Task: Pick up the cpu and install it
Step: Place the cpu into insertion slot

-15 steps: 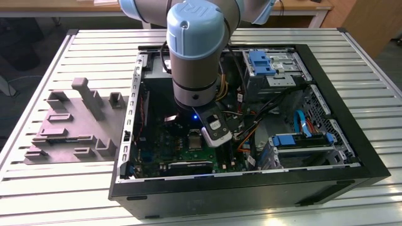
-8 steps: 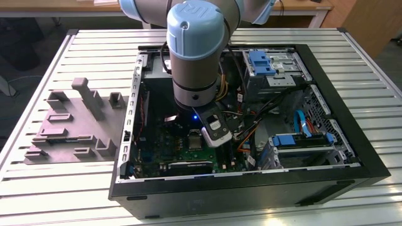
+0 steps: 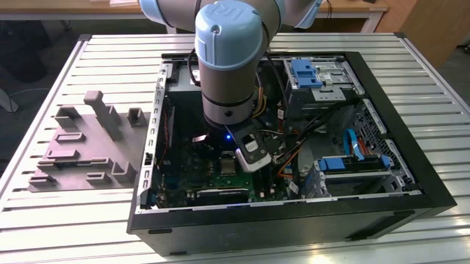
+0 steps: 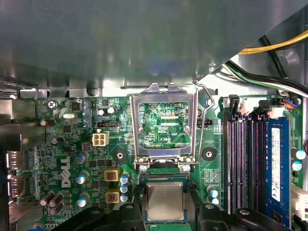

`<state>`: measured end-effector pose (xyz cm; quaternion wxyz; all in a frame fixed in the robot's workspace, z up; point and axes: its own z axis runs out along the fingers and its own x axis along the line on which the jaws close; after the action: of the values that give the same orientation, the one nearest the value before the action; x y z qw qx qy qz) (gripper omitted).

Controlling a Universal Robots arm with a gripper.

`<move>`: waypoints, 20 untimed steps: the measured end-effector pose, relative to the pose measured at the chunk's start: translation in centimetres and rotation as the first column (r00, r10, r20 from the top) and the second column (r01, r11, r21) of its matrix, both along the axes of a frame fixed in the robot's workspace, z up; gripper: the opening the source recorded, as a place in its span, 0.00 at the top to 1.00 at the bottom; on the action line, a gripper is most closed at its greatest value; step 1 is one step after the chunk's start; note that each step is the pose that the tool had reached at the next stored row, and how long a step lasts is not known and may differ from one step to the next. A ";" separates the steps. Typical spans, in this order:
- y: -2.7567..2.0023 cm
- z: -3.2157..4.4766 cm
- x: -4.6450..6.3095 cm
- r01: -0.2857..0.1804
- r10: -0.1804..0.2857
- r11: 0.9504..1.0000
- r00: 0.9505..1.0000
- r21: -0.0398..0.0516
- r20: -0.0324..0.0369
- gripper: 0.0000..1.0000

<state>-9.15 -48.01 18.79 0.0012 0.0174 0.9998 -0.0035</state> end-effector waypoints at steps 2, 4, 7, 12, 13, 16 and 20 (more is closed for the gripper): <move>0.00 0.00 0.0 0.000 0.000 1.000 1.000 0.000 0.000 0.56; 0.01 -0.03 0.0 0.000 0.000 1.000 1.000 0.001 0.000 0.55; 0.01 -0.03 0.0 0.000 0.000 1.000 1.000 0.001 0.000 0.49; 0.00 -0.01 0.0 0.000 0.000 1.000 1.000 0.000 0.000 0.49; 0.00 0.03 0.0 0.000 0.000 1.000 1.000 0.000 0.000 0.49; 0.00 0.38 0.0 0.000 0.000 1.000 1.000 0.002 0.000 0.49; 0.00 0.61 0.0 0.000 0.000 1.000 1.000 0.003 0.000 0.49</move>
<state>-9.15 -48.01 19.40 0.0012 0.0174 0.9998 -0.0020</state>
